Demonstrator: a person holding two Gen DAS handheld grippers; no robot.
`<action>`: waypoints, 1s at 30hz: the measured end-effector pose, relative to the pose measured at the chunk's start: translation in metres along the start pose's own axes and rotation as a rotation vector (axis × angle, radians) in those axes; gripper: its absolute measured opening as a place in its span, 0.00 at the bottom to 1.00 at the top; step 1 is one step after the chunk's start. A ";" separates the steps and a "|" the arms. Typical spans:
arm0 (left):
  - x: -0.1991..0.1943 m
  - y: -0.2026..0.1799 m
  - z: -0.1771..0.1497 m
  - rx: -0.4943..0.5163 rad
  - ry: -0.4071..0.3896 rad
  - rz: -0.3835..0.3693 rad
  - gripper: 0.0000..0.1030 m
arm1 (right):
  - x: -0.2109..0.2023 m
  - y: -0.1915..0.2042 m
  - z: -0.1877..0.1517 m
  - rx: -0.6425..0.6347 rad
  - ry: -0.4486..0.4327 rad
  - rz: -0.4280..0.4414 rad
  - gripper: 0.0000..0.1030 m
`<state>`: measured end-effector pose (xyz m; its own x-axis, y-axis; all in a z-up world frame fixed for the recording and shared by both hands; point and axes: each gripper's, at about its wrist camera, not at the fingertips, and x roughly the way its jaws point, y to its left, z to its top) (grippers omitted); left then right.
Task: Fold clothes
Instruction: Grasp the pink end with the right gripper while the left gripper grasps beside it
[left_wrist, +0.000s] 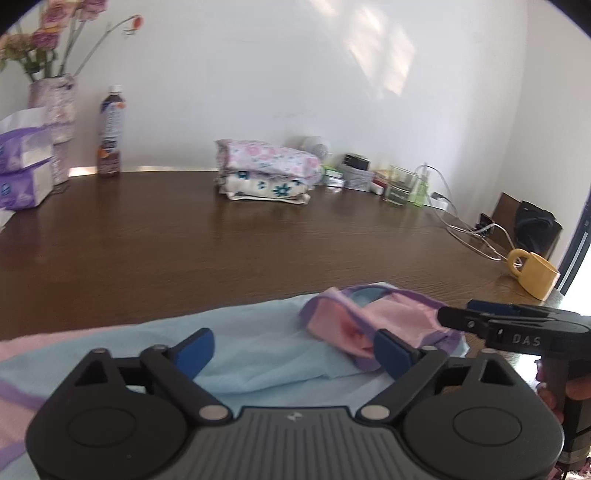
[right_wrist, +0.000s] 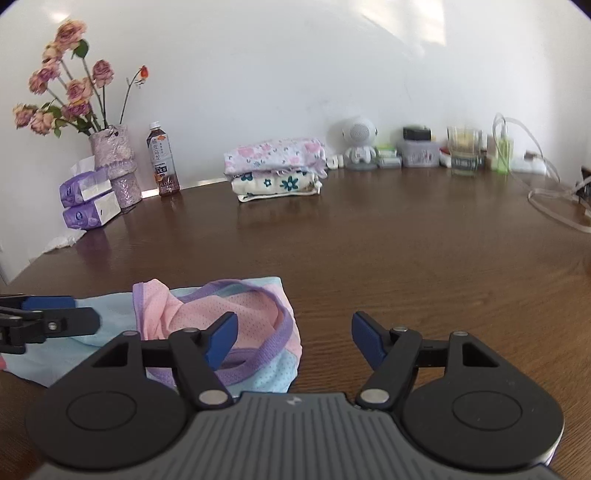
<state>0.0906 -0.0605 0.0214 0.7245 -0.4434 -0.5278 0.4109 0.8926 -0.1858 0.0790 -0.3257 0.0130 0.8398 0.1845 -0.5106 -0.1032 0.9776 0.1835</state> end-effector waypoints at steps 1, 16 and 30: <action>0.005 -0.005 0.004 0.011 0.008 -0.018 0.69 | 0.002 -0.003 0.000 0.021 0.011 0.014 0.62; 0.055 -0.021 0.013 0.153 0.221 -0.060 0.14 | 0.018 0.043 0.003 -0.210 0.077 0.108 0.09; 0.035 -0.038 0.011 0.256 0.133 -0.085 0.20 | 0.006 0.034 0.005 -0.184 0.086 0.174 0.45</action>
<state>0.1063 -0.1109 0.0194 0.6097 -0.4862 -0.6260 0.6053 0.7955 -0.0282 0.0832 -0.2915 0.0209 0.7531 0.3521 -0.5557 -0.3444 0.9307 0.1229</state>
